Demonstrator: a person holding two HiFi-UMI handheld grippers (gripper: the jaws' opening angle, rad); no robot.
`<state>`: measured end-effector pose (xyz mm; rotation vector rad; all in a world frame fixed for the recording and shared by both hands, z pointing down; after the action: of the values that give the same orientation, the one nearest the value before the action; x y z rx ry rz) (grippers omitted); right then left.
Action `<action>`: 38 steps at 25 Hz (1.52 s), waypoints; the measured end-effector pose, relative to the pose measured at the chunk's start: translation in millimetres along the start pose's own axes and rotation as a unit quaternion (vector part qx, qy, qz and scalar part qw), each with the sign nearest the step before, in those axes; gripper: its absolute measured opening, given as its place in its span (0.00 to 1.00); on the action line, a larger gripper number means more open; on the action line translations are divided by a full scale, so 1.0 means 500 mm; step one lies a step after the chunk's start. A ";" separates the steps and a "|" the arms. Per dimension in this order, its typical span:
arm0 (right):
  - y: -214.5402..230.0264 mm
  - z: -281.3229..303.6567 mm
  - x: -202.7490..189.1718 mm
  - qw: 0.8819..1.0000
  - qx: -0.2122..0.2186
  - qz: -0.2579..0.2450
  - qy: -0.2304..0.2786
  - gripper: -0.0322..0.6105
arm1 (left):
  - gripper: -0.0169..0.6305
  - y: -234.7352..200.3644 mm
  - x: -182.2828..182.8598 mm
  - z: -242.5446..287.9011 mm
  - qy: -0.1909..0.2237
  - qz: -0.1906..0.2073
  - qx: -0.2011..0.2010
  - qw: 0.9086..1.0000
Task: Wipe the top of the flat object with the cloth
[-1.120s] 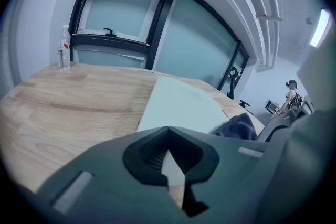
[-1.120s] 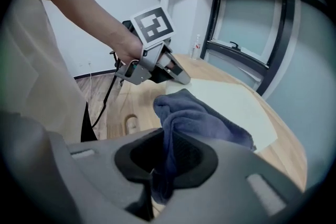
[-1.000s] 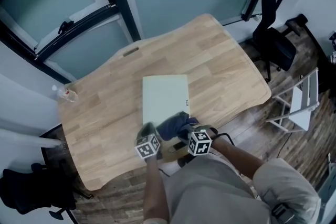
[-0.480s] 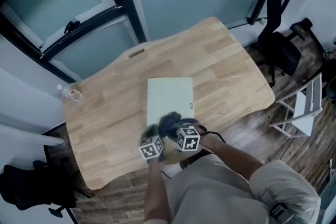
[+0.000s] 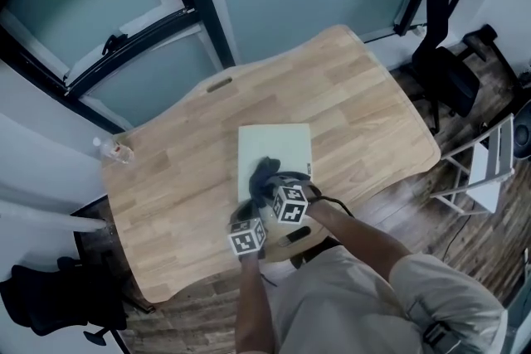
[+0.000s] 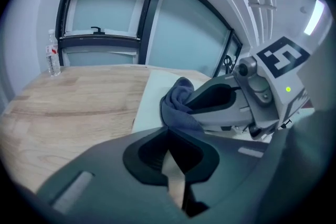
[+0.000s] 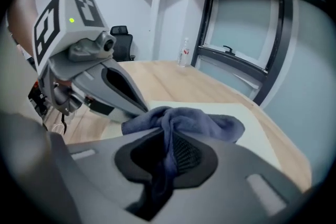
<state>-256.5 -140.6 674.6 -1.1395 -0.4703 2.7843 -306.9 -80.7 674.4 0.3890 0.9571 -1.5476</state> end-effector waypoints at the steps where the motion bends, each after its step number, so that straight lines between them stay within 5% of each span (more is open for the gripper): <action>1: 0.008 0.006 -0.001 1.000 -0.006 0.004 -0.001 0.12 | 0.04 0.001 -0.001 0.002 0.000 0.000 -0.001 1.000; 23: 0.229 0.018 -0.088 0.993 -0.105 0.007 -0.048 0.12 | 0.04 0.001 0.005 -0.004 0.011 0.000 -0.005 1.000; 30: 0.332 -0.012 -0.166 0.980 -0.171 0.056 -0.081 0.12 | 0.04 -0.001 0.003 -0.005 0.006 0.009 -0.015 1.000; 38: 0.396 0.042 -0.131 0.977 -0.169 0.028 -0.124 0.12 | 0.04 0.000 0.004 -0.004 0.012 0.003 -0.026 1.000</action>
<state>-218.8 -346.6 669.6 -0.8639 -0.9817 2.9887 -308.0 -80.4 671.8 0.3736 1.0132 -1.5124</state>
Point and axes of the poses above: the fingertips, and each gripper's own axes: z forward along the fingers, y to its right, x out of its top, the point moved 5 cm from there along -z, backward along the fingers, and after that the axes turned 13 degrees about -x, right-handed, at the moved point
